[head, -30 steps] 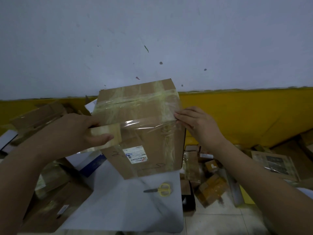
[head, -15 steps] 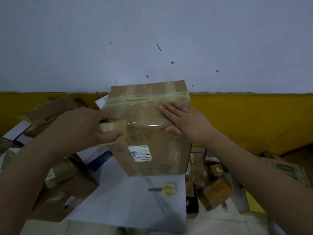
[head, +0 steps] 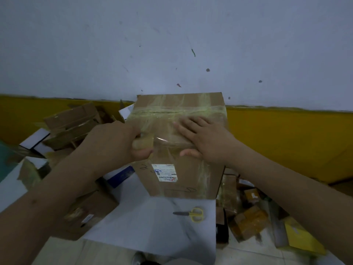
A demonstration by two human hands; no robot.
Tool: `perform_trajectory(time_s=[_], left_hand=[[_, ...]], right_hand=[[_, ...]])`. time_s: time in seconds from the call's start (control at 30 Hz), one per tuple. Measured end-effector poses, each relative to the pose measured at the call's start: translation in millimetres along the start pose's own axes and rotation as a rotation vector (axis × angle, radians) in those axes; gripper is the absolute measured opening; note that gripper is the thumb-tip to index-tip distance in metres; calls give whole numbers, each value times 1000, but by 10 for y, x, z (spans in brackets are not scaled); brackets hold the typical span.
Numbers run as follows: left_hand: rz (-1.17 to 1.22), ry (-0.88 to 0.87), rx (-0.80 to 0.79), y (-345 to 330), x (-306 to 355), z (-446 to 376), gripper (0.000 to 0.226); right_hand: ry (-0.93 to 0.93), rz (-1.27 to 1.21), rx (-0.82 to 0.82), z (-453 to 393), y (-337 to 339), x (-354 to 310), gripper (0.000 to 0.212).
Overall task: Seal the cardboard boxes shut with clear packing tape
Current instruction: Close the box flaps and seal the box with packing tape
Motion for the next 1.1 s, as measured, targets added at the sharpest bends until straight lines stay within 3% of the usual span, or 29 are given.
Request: perform_trajectory(time_s=[0.17,0.33,0.43,0.53,0.63,0.7,0.77,0.93,1.1], left_hand=[[41,-76,-69,-58,-108,39,64],[322,-145,-389,-178,-270,191,89],[323,-187,-362,-259,-345,311,95],[110,-33,-252,-253,-703,363,78],[-38,81,-171,-246,-1174,431,115],[-45,106,-192,-283,-1301,432,127],[-36,131,-202,-312,-1320,352,124],[-29,168,-209,-456,-1360,53,85],[25,65,-264,-786,-1476,-151,83]], right_hand=[[31,-62,7,-124,-137,73,82],[23,-68,-18,-108,-130,60,83],[27,-59,-42,-63,-128,28,84],[31,-62,-56,-24,-155,9,85],[26,-53,-70,-15,-159,-4,88],[24,-44,-78,-18,-139,-10,90],[33,-43,-80,-9,-128,-17,94],[23,-55,-79,34,-97,-59,96],[-11,-78,-91,22,-97,-48,83]])
Point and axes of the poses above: each hand's wrist, its own z-axis away from the middle knuckle, its own y-axis out of the back of the hand, x = y × z, the point moved 2 cm from there along -z, towards the middle knuckle, and after that the axes turned 1 degree about -y, right-handed, at the moved point
